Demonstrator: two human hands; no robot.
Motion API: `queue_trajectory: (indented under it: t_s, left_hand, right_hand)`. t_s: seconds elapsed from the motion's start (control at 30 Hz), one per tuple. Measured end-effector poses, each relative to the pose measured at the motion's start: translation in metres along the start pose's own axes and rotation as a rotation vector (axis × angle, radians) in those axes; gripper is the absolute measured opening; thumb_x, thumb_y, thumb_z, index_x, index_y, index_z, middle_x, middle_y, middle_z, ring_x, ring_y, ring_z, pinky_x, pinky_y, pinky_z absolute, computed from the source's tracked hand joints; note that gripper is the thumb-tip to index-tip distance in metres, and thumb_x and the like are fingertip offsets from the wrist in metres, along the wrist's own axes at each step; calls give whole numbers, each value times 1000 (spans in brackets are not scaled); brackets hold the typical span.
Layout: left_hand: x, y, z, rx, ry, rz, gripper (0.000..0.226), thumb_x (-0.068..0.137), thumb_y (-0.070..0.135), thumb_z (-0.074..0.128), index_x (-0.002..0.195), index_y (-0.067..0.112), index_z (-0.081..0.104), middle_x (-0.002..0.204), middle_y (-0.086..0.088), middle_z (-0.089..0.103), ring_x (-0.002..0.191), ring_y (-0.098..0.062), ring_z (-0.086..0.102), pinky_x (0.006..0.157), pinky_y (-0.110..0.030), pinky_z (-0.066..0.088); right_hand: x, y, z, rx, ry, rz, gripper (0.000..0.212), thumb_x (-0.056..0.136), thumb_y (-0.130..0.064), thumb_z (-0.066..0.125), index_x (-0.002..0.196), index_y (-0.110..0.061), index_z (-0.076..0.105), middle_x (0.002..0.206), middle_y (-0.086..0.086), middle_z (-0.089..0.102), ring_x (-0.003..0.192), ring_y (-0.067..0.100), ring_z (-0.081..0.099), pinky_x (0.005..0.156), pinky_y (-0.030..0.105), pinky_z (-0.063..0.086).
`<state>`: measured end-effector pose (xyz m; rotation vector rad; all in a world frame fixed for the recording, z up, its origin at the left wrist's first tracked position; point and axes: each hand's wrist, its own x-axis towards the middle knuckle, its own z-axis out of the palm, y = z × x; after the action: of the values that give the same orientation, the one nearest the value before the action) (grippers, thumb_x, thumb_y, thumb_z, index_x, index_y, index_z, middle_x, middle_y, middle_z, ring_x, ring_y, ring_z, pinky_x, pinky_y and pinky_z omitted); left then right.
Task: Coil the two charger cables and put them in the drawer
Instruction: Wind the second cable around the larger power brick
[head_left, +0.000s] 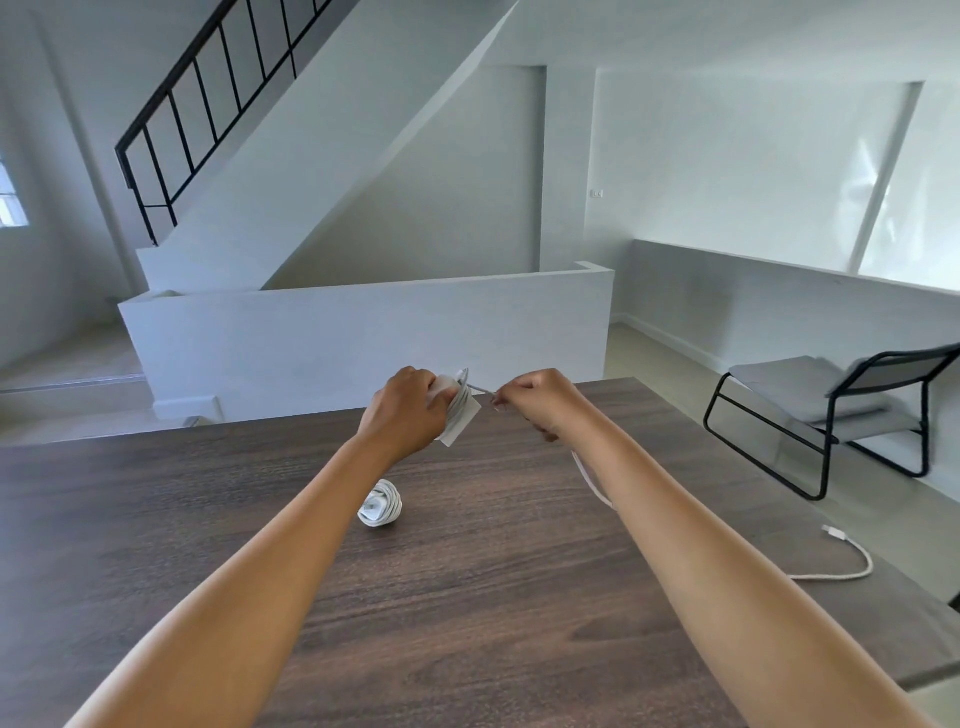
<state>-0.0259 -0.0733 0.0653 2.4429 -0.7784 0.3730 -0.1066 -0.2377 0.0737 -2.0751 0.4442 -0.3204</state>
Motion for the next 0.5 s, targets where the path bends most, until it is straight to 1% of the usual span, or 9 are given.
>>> queue_trajectory:
  t_s: [0.07,0.1,0.17,0.3,0.37,0.43,0.5]
  left_hand:
    - [-1,-2,2,7,24,4,32,93,36,43,76,10,52,85,-6,54,74,-23,52,58,-31,30]
    - [-2,-2,2,10,27,6,32,93,36,43,76,11,51,85,-6,54,74,-23,51,59,-31,30]
    - [-2,-2,3,17,22,14,31,94,36,43,78,11,52,88,-6,54,76,-23,51,61,-31,31]
    - [-5,-1,5,38,31,38,29,95,35,41,82,11,52,93,-8,55,78,-24,51,66,-31,34]
    - [-5,0,6,46,54,45,31,96,36,40,87,10,53,97,-8,54,82,-26,53,69,-33,38]
    - [-5,-1,5,61,82,35,34,97,37,39,97,7,56,102,-9,54,88,-28,56,73,-35,42]
    - [-5,-2,6,75,115,13,36,98,36,38,105,5,57,108,-11,54,93,-31,57,77,-37,43]
  right_hand:
    - [0,-2,1,85,-23,28,11,82,-14,60,82,-9,70,50,-3,33,43,13,21,44,17,19]
    - [0,-2,2,78,-30,37,6,82,-12,62,79,-11,67,55,0,35,44,13,22,45,18,20]
    - [0,-5,3,5,-44,58,7,81,-13,64,74,-13,62,60,2,39,46,14,28,46,19,25]
    - [-1,-9,4,-100,-159,103,8,83,-19,65,79,-13,61,60,5,44,49,17,38,54,27,34]
    - [-2,-8,3,-84,-165,92,15,85,-25,65,76,-15,60,62,4,44,51,17,41,56,27,37]
    - [-5,-8,2,-157,-126,29,30,88,-41,62,72,-16,59,60,0,45,56,15,44,57,25,39]
    - [-10,-9,0,-233,-94,-62,39,90,-48,56,69,-16,61,56,-3,45,56,13,45,57,24,38]
